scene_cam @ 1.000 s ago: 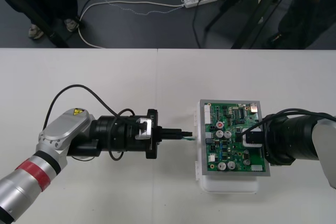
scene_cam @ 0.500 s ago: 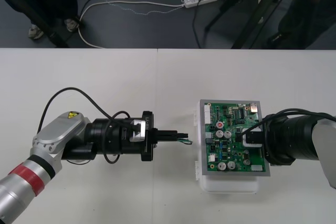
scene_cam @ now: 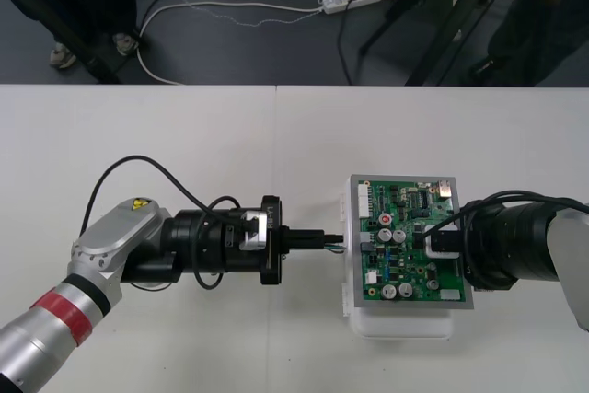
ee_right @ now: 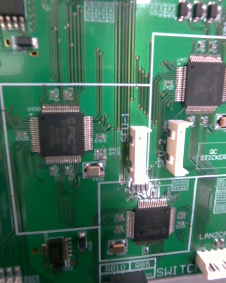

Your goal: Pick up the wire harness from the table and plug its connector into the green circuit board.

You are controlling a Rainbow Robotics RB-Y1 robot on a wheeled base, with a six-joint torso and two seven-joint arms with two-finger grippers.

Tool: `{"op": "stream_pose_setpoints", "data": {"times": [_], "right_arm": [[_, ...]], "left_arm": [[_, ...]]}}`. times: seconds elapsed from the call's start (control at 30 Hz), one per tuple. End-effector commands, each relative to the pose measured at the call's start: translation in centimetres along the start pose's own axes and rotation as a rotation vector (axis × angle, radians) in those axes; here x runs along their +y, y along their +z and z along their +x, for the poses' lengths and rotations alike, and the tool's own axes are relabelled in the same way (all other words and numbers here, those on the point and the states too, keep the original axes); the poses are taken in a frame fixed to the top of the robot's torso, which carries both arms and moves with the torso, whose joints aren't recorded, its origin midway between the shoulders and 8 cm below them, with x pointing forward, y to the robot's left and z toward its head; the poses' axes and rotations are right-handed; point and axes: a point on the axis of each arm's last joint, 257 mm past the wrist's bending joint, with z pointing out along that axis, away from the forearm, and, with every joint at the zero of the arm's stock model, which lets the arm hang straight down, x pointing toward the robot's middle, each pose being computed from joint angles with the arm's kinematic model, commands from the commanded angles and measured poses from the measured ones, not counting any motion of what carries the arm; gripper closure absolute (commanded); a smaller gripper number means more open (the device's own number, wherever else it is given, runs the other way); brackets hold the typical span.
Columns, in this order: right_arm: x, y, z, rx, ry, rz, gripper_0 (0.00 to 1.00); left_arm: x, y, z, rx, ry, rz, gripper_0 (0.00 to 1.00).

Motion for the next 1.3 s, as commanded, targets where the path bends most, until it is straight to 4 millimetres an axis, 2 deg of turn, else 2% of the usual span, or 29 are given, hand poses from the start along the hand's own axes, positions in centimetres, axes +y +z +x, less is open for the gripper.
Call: {"op": "stream_pose_setpoints", "data": {"times": [0.03, 0.87, 1.3], "right_arm": [[-0.9, -0.6, -1.9, -0.025, -0.010, 0.026, 0.00], [-0.9, -0.6, -1.9, -0.025, 0.001, 0.026, 0.00], [-0.9, -0.6, -1.8, -0.024, 0.005, 0.026, 0.00]], "left_arm": [[-1.5, 2.3, -1.3, -0.051, -0.013, 0.033, 1.00], [-1.3, 2.6, 1.0, 0.032, -0.054, 0.002, 1.00], [-1.7, 3.3, 1.3, 0.038, -0.076, 0.007, 1.00]]}}
